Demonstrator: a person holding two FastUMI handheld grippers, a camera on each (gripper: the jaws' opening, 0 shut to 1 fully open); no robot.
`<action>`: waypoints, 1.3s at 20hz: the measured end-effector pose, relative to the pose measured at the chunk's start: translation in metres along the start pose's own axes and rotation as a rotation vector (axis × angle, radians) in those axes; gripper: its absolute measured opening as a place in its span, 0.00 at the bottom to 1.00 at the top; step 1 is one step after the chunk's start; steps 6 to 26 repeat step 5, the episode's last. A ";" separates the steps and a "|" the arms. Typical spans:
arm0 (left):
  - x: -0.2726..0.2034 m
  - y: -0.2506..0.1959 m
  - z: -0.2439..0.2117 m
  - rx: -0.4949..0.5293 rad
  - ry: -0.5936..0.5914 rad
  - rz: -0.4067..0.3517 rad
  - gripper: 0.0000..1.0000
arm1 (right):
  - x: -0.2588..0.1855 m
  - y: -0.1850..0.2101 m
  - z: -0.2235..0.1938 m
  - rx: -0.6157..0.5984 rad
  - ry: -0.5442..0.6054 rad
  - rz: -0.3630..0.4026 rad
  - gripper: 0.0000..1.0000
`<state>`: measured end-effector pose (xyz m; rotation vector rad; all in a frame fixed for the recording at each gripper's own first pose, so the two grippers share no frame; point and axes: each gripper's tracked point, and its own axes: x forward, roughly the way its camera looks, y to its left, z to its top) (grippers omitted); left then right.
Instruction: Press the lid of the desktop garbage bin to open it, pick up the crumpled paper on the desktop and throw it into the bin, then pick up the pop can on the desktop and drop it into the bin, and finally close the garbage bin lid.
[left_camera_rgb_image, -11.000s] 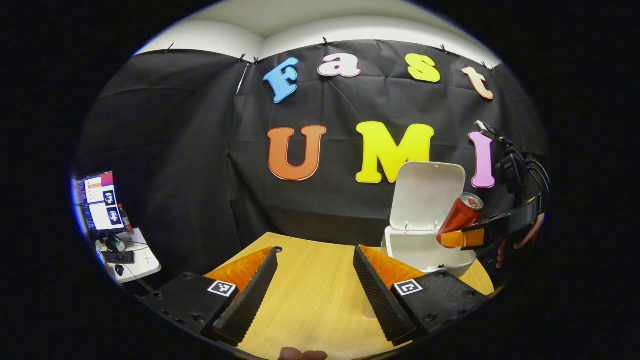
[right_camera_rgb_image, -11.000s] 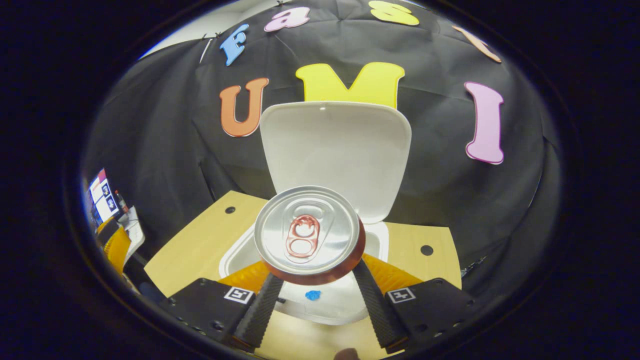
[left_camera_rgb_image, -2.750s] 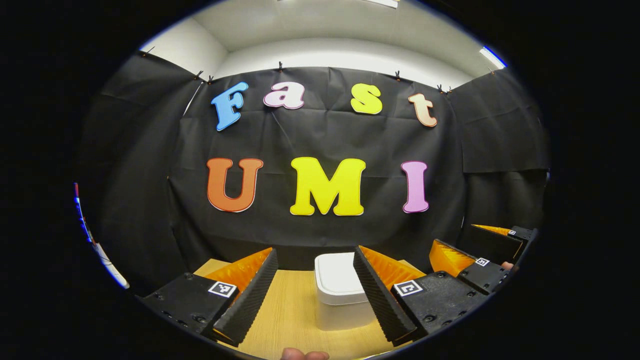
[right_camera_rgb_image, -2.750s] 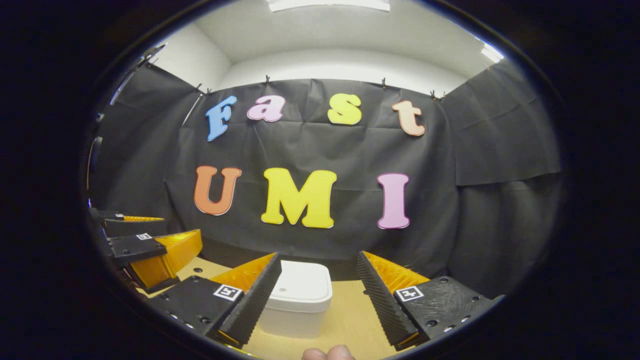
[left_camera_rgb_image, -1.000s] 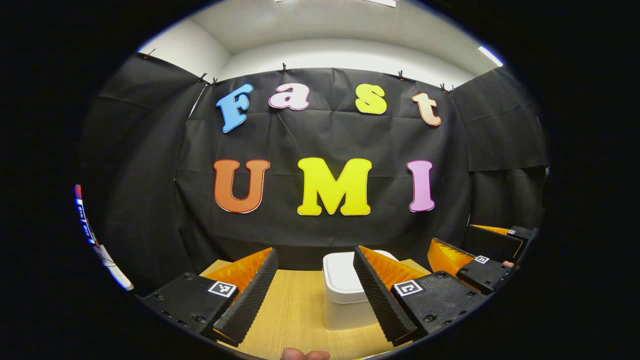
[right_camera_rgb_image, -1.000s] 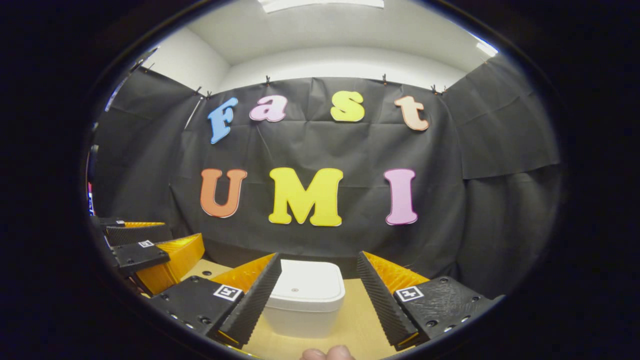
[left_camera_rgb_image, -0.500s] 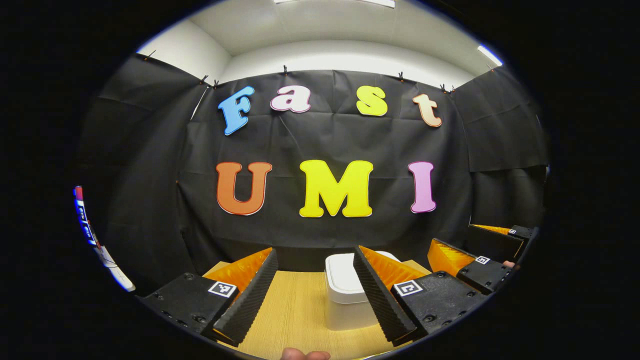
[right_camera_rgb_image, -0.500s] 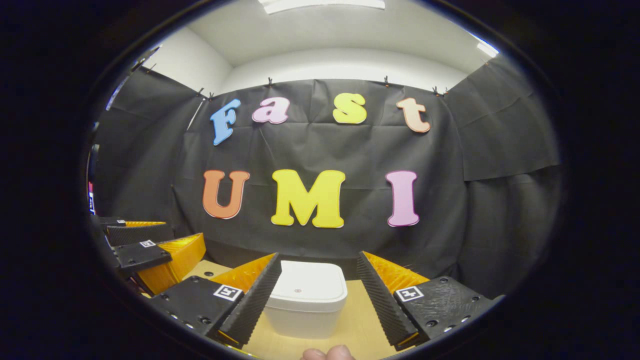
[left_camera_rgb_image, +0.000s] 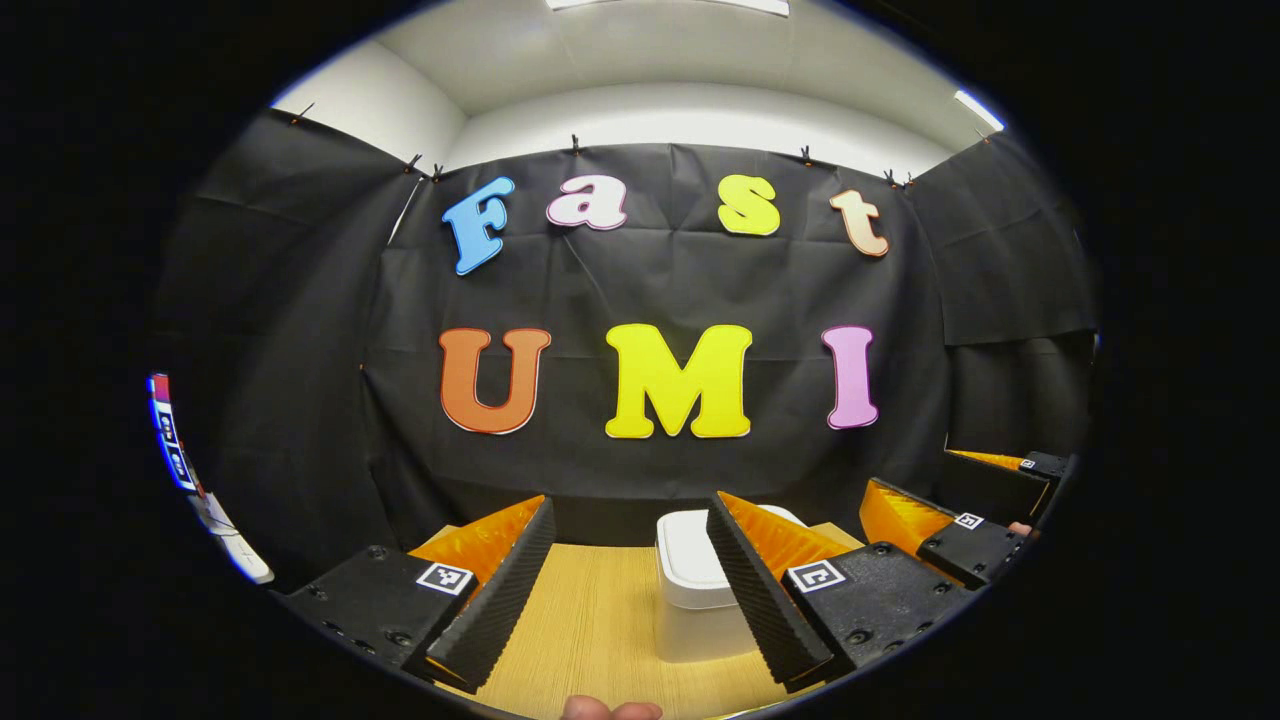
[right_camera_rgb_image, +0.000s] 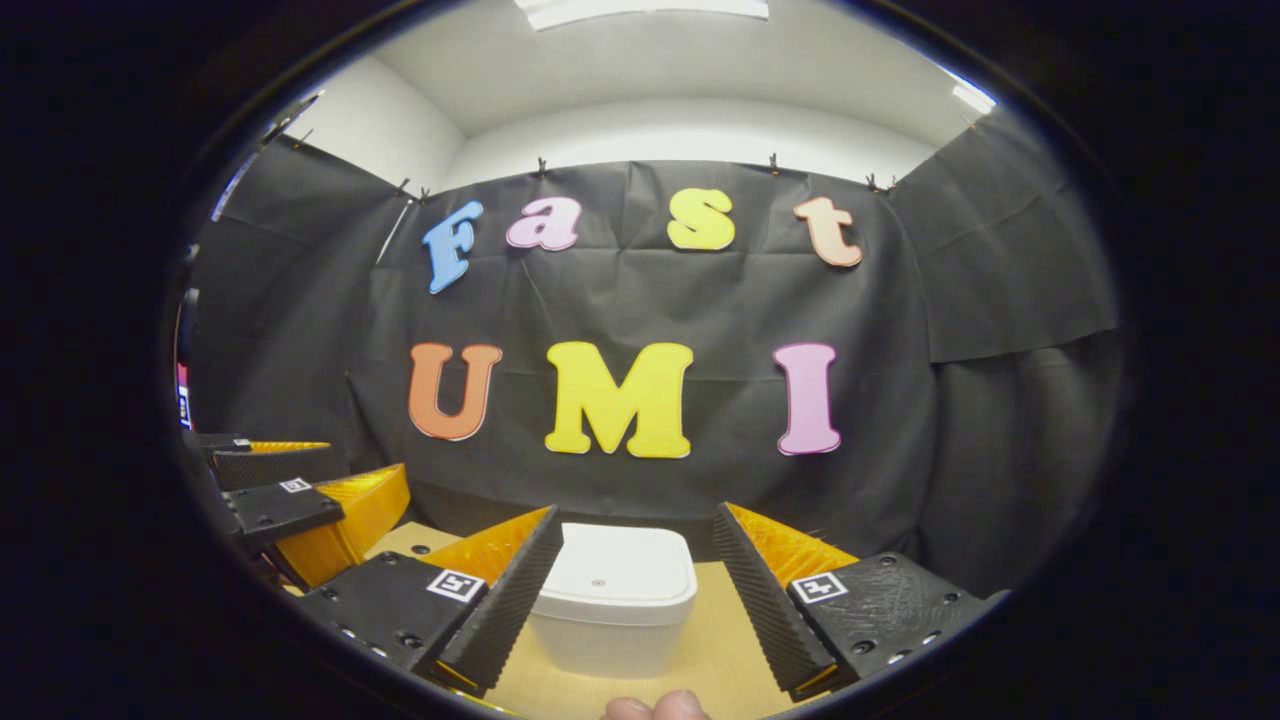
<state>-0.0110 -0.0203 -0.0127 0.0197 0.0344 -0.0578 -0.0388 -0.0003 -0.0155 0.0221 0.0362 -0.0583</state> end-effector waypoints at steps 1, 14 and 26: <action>0.000 -0.001 0.001 0.002 -0.002 0.001 0.98 | 0.001 -0.001 0.000 0.002 -0.001 -0.001 0.95; 0.001 0.001 0.001 -0.002 -0.006 0.013 0.98 | 0.003 -0.002 0.001 0.010 -0.005 0.000 0.95; 0.001 0.001 0.001 -0.002 -0.006 0.013 0.98 | 0.003 -0.002 0.001 0.010 -0.005 0.000 0.95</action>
